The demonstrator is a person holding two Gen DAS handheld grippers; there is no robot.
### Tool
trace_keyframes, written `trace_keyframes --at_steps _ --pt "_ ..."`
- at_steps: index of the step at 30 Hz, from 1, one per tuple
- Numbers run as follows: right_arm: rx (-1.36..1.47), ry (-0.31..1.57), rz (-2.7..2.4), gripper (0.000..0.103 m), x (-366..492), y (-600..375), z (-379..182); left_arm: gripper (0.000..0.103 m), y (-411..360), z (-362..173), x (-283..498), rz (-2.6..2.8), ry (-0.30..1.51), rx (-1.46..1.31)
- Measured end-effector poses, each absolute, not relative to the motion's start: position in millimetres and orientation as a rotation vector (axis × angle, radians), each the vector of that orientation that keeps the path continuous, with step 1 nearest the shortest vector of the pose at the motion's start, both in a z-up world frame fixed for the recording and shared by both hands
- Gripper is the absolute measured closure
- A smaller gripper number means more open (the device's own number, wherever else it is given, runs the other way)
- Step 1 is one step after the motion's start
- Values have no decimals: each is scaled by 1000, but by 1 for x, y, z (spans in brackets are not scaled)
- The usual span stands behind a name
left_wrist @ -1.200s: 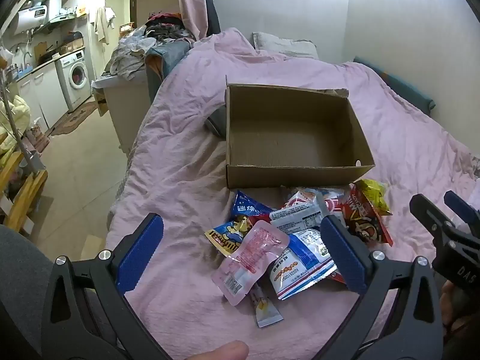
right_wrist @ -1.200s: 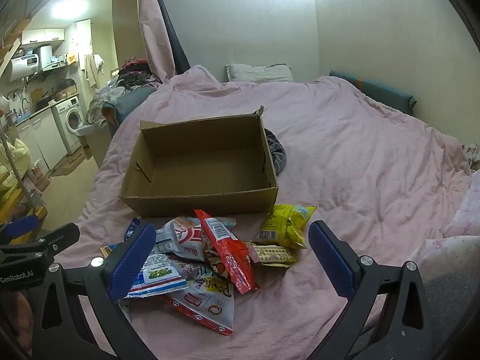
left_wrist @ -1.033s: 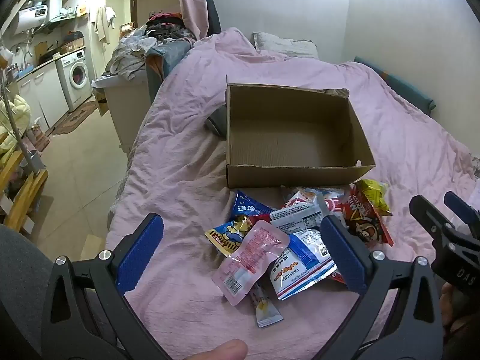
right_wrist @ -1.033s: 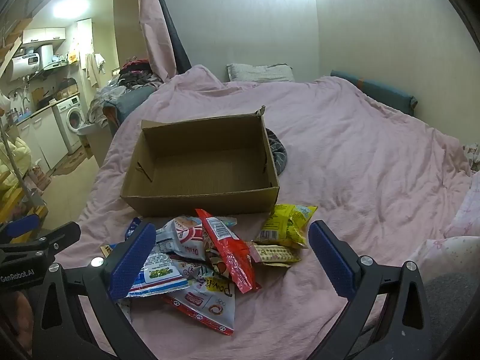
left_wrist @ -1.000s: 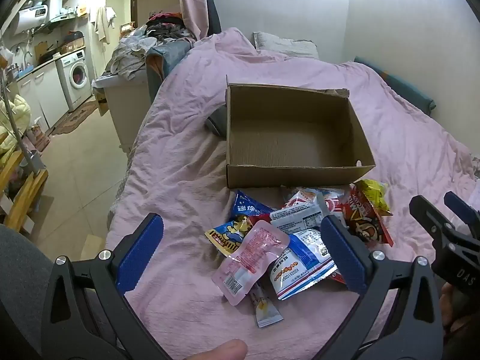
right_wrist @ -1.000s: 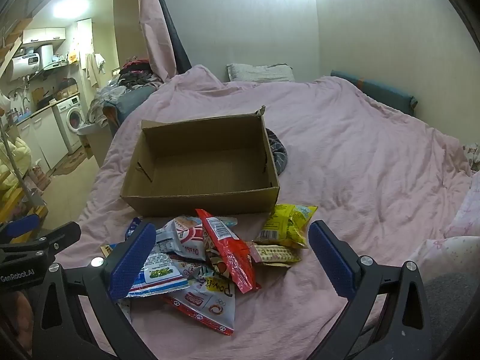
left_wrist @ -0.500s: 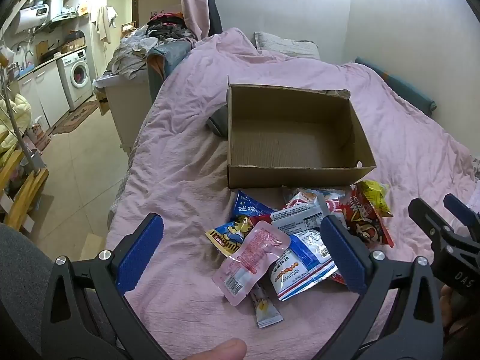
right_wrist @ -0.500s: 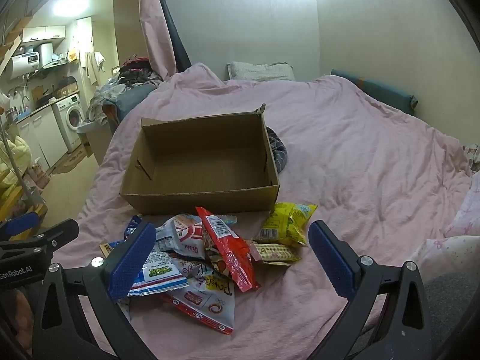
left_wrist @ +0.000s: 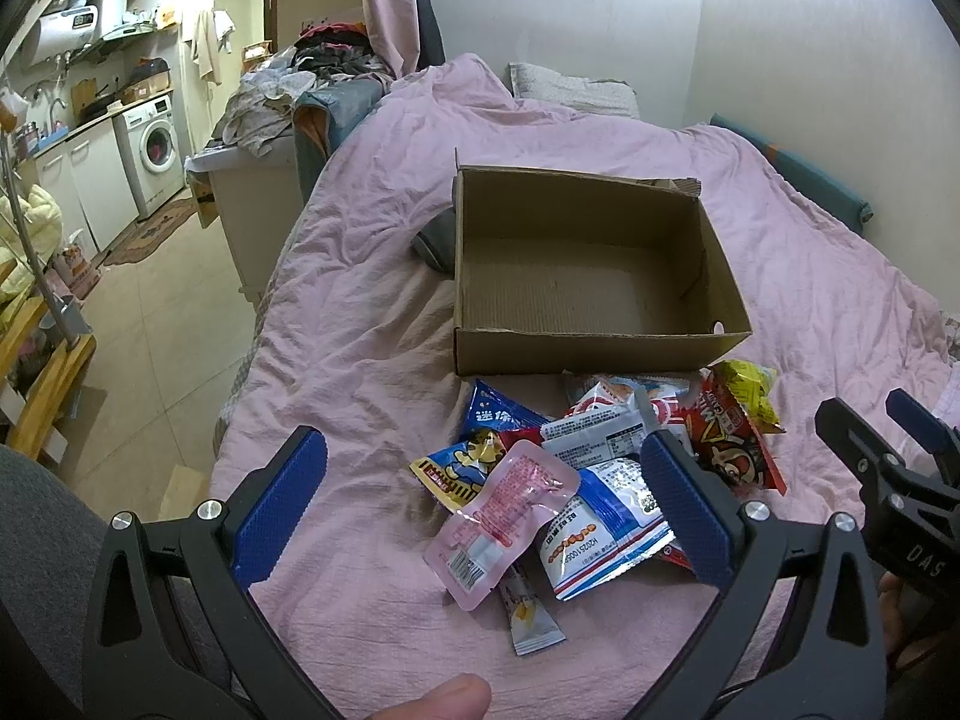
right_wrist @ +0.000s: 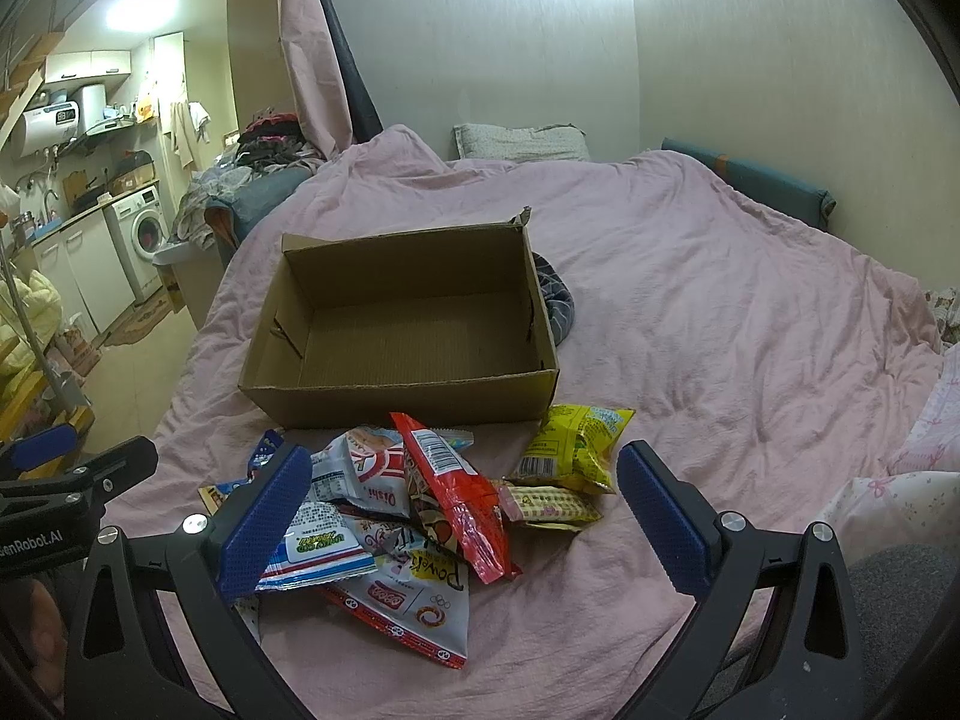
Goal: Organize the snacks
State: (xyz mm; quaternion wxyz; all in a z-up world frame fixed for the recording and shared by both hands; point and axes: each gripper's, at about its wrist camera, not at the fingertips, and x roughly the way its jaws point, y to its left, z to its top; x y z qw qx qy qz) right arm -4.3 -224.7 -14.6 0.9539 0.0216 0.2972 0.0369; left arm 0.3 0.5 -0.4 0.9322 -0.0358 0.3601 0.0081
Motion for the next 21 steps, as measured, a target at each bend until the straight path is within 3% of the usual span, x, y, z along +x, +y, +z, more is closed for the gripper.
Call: trace_keyframes --at_steps 21 --pt "42 607 75 0 -4 -224 -15 0 2 -1 -1 16 732 -77"
